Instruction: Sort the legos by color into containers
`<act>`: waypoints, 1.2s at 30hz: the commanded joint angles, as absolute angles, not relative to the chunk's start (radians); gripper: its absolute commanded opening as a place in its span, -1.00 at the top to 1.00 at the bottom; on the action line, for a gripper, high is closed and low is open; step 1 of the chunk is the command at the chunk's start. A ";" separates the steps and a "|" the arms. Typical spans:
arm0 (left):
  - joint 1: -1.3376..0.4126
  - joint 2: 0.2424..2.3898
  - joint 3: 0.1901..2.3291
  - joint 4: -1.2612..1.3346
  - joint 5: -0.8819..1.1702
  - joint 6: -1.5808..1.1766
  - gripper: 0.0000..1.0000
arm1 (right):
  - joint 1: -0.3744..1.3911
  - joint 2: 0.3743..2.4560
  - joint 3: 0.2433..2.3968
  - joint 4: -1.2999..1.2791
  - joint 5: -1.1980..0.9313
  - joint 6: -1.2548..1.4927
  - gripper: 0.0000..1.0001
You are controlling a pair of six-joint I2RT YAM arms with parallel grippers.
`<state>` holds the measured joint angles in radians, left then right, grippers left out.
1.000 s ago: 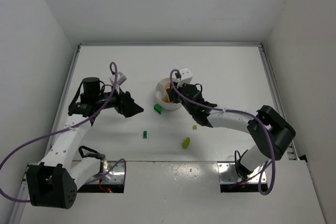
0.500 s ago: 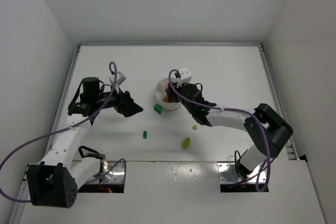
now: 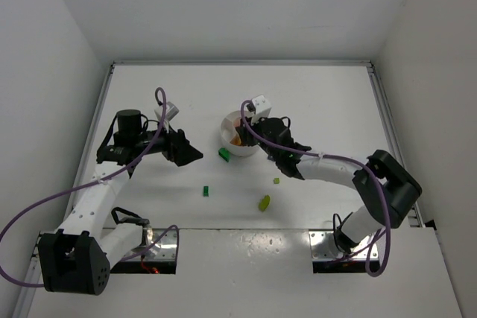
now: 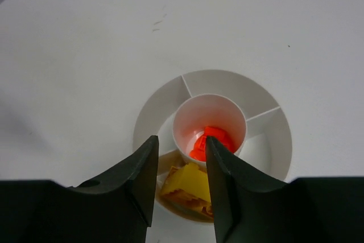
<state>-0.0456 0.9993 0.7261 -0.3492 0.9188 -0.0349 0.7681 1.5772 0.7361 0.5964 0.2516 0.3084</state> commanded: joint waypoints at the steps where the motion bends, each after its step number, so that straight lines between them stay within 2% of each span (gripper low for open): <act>1: -0.032 0.997 0.736 -0.316 0.922 -0.020 -1.00 | 0.764 1.506 0.778 0.586 0.122 0.224 0.24; 2: -0.032 0.997 0.736 -0.316 0.922 -0.020 -1.00 | 0.764 1.506 0.796 0.571 0.089 0.213 0.38; 4: -0.032 1.006 0.745 -0.316 0.913 -0.020 -1.00 | 0.764 1.506 0.827 0.516 -0.023 0.178 0.51; 7: -0.032 1.006 0.755 -0.316 0.913 -0.020 -1.00 | 0.764 1.558 0.972 0.380 -0.110 0.169 0.56; 14: -0.032 0.997 0.755 -0.316 0.893 -0.020 -1.00 | 0.773 1.767 1.254 0.069 -0.136 0.235 0.64; 17: -0.032 0.997 0.755 -0.316 0.893 -0.020 -1.00 | 0.764 1.864 1.388 -0.068 -0.156 0.247 0.33; 21: -0.032 0.988 0.755 -0.316 0.893 -0.020 -1.00 | 0.764 1.899 1.436 -0.112 -0.138 0.268 -0.10; 24: -0.032 0.988 0.755 -0.316 0.893 -0.020 -1.00 | 0.764 1.908 1.460 -0.139 -0.124 0.268 -0.31; 36: -0.032 0.988 0.755 -0.316 0.893 -0.011 -1.00 | 0.764 1.939 1.470 -0.251 -0.178 0.249 -0.46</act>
<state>-0.0452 1.0058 0.7261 -0.3492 0.8852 -0.0265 0.7677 1.9293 1.4384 -0.2211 -0.1425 0.2573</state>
